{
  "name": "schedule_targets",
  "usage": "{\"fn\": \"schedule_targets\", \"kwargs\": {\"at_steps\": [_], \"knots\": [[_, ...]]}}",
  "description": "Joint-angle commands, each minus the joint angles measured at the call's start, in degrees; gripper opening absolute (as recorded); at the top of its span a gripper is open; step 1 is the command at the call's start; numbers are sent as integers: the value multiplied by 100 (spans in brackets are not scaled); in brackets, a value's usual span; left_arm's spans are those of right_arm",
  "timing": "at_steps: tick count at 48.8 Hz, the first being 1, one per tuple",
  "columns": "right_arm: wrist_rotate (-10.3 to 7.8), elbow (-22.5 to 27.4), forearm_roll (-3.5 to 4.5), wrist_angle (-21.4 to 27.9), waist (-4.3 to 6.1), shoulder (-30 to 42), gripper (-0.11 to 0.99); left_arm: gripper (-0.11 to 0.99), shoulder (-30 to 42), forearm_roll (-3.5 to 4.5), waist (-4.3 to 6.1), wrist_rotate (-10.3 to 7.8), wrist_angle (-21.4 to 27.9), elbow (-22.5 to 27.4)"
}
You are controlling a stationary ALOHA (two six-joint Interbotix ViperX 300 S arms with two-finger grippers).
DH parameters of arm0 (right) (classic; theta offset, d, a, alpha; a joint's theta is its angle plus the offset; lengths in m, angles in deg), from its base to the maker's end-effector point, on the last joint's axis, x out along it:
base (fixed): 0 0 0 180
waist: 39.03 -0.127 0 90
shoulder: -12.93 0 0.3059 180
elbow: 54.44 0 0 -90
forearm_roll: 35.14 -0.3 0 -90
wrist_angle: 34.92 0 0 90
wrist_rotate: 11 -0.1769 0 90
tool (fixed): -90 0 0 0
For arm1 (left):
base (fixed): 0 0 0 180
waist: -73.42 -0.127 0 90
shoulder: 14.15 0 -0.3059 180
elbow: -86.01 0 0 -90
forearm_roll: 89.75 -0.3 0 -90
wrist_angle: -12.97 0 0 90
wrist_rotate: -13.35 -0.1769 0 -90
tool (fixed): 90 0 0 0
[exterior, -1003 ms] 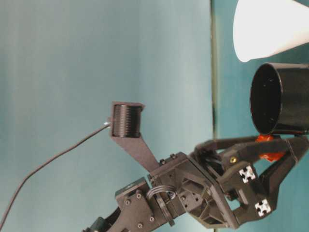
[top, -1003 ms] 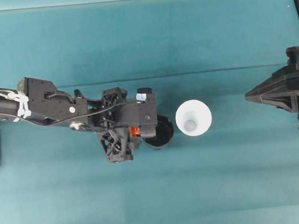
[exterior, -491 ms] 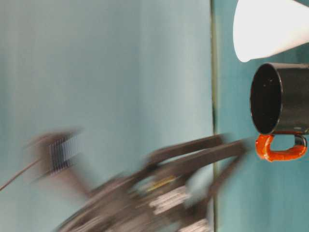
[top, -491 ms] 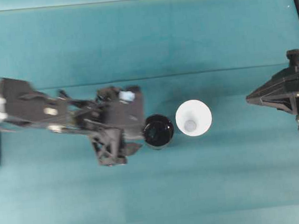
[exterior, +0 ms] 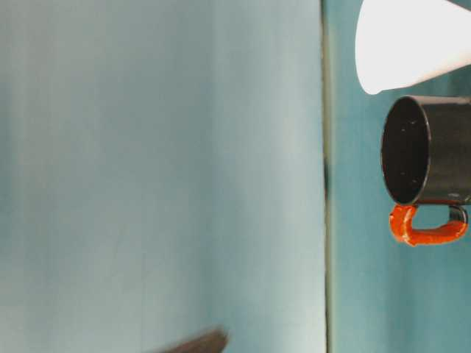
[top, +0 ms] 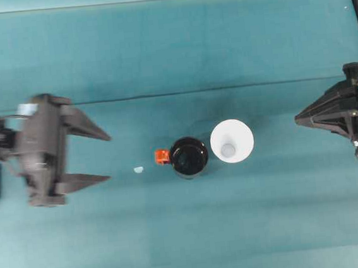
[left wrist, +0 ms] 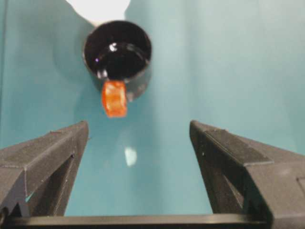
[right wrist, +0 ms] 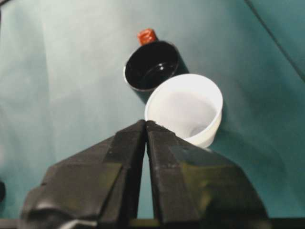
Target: Put the paper cup into the moved red handle cup holder.
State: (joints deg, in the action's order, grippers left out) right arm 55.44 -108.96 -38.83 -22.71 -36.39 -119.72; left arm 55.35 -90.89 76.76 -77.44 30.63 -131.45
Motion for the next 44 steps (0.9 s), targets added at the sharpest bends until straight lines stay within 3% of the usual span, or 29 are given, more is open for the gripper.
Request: {"fn": "schedule_targets", "kwargs": {"at_steps": [1, 6, 10, 21, 25, 29, 35, 42, 44], "knots": [[-44, 229, 35, 18, 9, 167, -3, 92, -272, -9, 18, 9, -53, -18], [-62, 308, 35, 149, 9, 360, 4, 91, -457, -9, 18, 9, -53, -70], [-70, 396, 18, 272, 9, 580, 16, 91, -554, -9, 9, 9, -62, -79], [-62, 940, 35, 536, 9, 1441, 78, 91, -554, -9, 9, 9, -53, -88], [-62, 1160, 35, 633, 9, 1846, 94, 91, -545, -9, 9, 9, -53, -88], [-62, 1389, 26, 721, 35, 2285, 94, 91, -545, -9, 9, 0, -26, -105], [-62, 1846, 9, 1134, 202, 2971, 94, 90, -562, -9, 9, 0, -18, -141], [-53, 2496, 26, 2013, 475, 3771, 94, 90, -571, -9, 9, 9, -18, -202], [-53, 2646, 35, 2197, 501, 3946, 94, 90, -571, -9, 9, 9, -18, -211]]}}
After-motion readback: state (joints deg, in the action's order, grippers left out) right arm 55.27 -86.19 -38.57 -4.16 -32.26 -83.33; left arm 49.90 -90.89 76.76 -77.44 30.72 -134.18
